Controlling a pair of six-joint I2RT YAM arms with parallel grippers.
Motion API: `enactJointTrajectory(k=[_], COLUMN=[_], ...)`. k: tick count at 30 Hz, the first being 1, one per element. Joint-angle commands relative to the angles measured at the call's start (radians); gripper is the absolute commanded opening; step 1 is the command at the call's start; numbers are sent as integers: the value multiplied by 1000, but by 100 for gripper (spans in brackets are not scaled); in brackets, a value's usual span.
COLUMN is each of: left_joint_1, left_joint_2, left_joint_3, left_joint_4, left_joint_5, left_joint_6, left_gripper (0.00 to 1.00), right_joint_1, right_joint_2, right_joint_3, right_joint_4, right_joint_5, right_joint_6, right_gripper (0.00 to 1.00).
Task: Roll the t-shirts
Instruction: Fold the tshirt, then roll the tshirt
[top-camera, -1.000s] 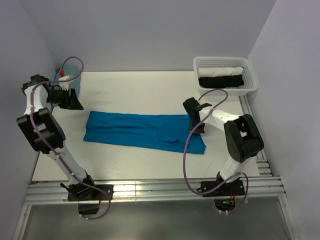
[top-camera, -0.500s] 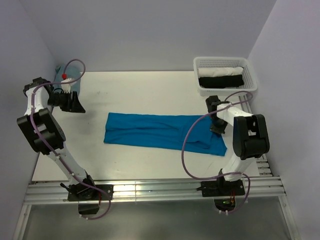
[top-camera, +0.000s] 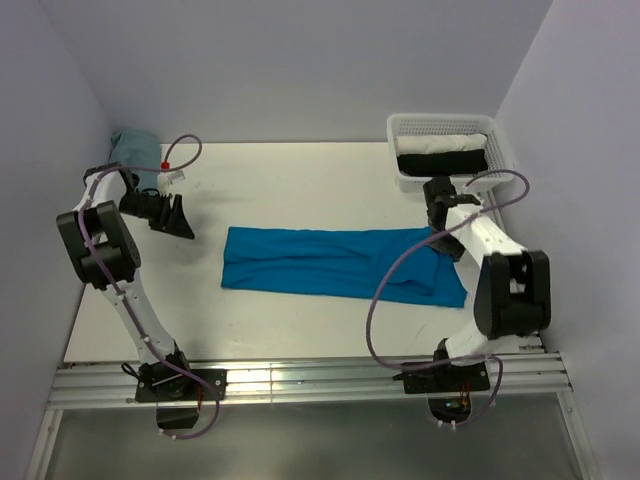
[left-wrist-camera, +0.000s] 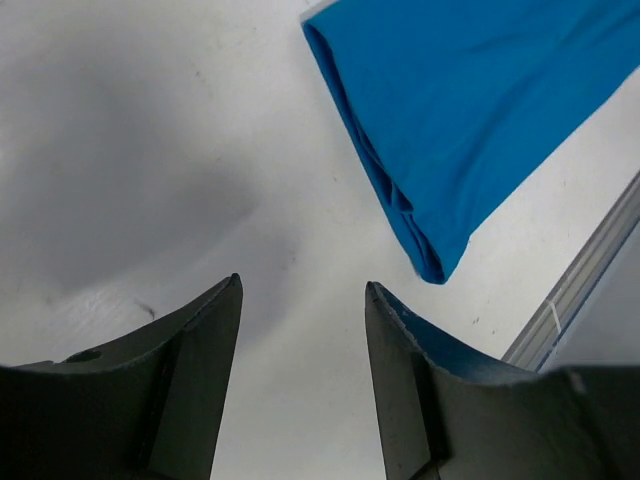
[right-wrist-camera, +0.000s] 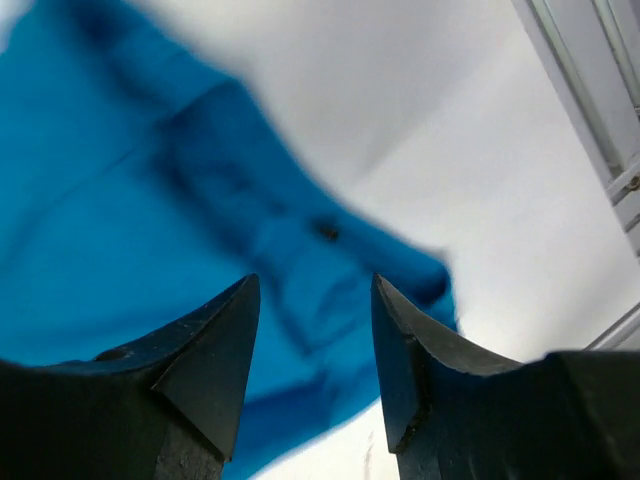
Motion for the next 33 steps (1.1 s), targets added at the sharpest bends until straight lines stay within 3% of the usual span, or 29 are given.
enactJointTrajectory(k=[1, 6, 12, 16, 23, 33], left_joint_1=[-38, -90, -148, -177, -202, -246], left_joint_2=[71, 136, 173, 197, 206, 225], left_joint_3=[97, 146, 134, 130, 112, 92], left_joint_4=[-109, -53, 47, 102, 156, 194], left_joint_5=[84, 109, 119, 119, 127, 127], left_joint_6=[76, -25, -107, -157, -197, -231], left_gripper=[58, 61, 62, 63, 64, 64], right_joint_1=[111, 437, 776, 895, 1031, 1081], right_joint_2=[-194, -265, -5, 158, 508, 697], right_joint_3=[-6, 26, 267, 417, 837, 986], right_joint_4=[-61, 52, 101, 232, 236, 273], right_joint_5=[13, -111, -82, -136, -157, -225], right_joint_6=[117, 269, 378, 369, 344, 339], right_gripper=[56, 54, 49, 47, 47, 47])
